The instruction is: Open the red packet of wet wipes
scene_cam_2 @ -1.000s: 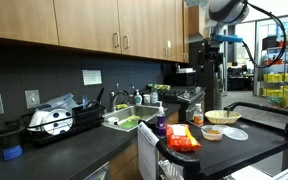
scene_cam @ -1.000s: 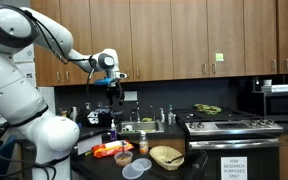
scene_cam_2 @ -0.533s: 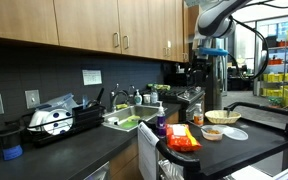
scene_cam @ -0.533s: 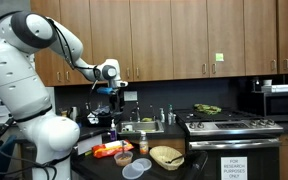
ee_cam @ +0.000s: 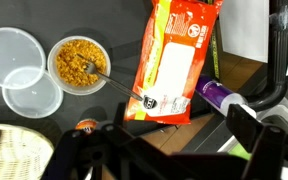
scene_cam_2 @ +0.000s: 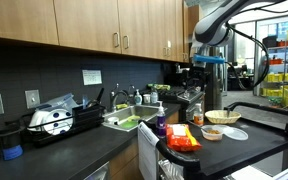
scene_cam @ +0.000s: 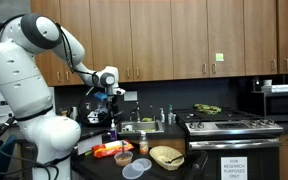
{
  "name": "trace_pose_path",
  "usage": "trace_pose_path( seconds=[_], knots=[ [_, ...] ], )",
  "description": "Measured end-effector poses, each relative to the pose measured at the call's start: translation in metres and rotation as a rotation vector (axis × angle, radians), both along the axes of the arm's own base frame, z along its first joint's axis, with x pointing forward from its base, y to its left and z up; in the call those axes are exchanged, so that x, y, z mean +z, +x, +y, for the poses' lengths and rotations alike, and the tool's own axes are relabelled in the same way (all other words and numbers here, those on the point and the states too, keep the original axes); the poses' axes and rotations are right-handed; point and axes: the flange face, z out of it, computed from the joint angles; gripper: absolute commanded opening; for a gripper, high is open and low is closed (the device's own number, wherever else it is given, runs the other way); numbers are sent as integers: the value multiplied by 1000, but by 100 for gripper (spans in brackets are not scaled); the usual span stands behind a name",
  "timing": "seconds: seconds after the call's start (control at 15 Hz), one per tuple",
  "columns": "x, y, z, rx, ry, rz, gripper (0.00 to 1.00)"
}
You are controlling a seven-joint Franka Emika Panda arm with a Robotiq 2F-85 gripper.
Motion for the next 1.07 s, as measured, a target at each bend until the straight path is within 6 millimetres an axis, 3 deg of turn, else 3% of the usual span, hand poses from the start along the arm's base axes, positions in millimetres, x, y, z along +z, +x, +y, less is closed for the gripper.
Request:
trace_pose_path(
  seconds=[0.53, 0.87, 1.07],
  knots=[
    [-56, -20, 1, -86, 84, -24, 100],
    [-80, -25, -2, -153, 137, -94, 100],
    [-96, -32, 7, -171, 179, -99, 100]
  ],
)
